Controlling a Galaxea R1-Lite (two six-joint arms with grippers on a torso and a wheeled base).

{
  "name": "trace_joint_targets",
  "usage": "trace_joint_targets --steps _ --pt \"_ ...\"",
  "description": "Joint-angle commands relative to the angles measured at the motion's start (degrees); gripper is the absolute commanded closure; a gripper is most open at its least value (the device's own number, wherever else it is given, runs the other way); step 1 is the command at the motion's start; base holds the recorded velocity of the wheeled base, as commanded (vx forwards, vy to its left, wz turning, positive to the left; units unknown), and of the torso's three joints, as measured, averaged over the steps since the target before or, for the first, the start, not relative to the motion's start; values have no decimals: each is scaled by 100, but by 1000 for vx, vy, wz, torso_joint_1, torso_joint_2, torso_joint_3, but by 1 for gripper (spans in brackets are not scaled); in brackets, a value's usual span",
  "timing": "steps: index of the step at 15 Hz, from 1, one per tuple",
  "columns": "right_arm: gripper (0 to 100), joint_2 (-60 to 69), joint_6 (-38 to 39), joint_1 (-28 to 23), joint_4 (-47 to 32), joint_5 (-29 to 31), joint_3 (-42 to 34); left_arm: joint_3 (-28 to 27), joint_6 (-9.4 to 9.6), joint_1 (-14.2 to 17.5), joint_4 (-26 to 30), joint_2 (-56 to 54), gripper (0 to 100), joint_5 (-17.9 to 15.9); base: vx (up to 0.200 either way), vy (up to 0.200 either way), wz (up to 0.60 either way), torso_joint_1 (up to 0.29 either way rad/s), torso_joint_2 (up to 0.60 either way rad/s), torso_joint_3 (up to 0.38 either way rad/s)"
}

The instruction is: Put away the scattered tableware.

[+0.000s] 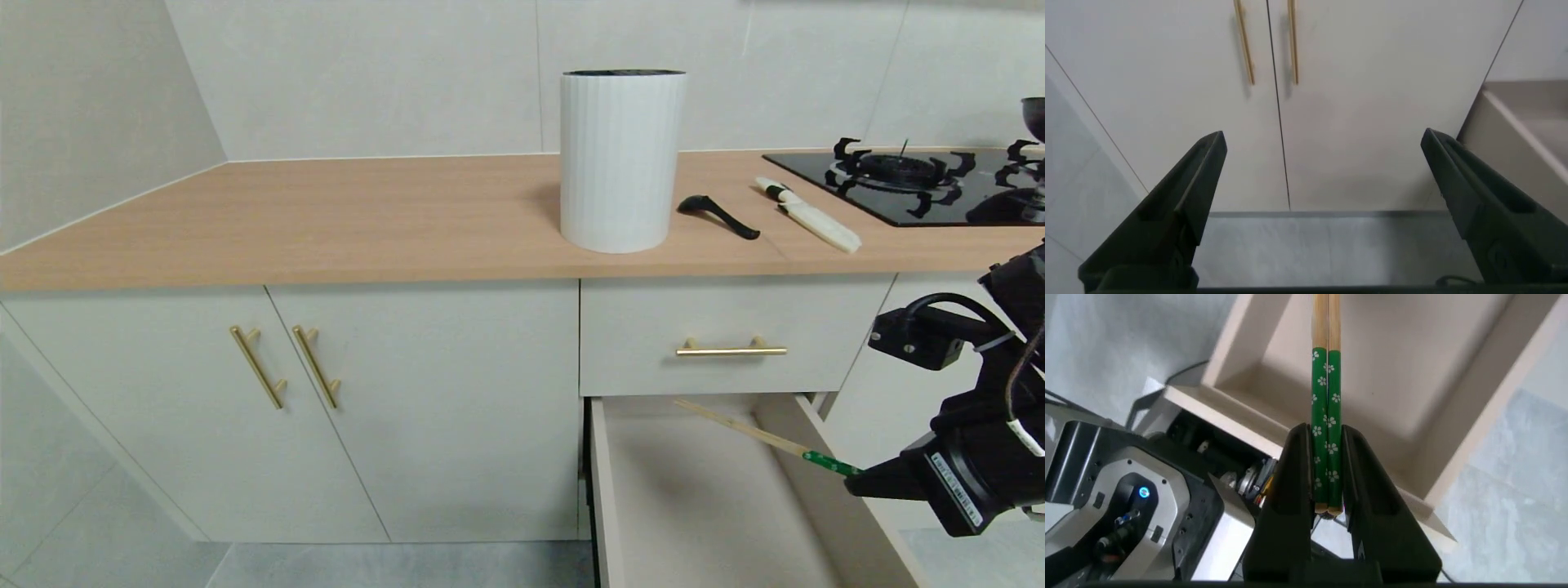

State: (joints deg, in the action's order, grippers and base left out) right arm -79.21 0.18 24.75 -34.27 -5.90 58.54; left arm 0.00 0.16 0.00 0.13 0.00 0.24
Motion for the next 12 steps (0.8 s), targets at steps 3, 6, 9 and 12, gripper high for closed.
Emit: trace_joint_targets --steps 3,6,9,12 --pt "100 -156 -1 4 -1 1 0 0 2 0 4 0 0 2 0 0 0 -121 458 325" --pt "100 -191 -1 4 -1 1 0 0 2 0 4 0 0 2 0 0 0 -63 308 237" --pt "100 -261 -1 4 -1 1 0 0 2 0 -5 0 0 2 0 0 0 -14 54 31" --pt "100 -446 8 4 8 -8 17 0 2 0 4 0 0 2 0 0 0 0 0 0"
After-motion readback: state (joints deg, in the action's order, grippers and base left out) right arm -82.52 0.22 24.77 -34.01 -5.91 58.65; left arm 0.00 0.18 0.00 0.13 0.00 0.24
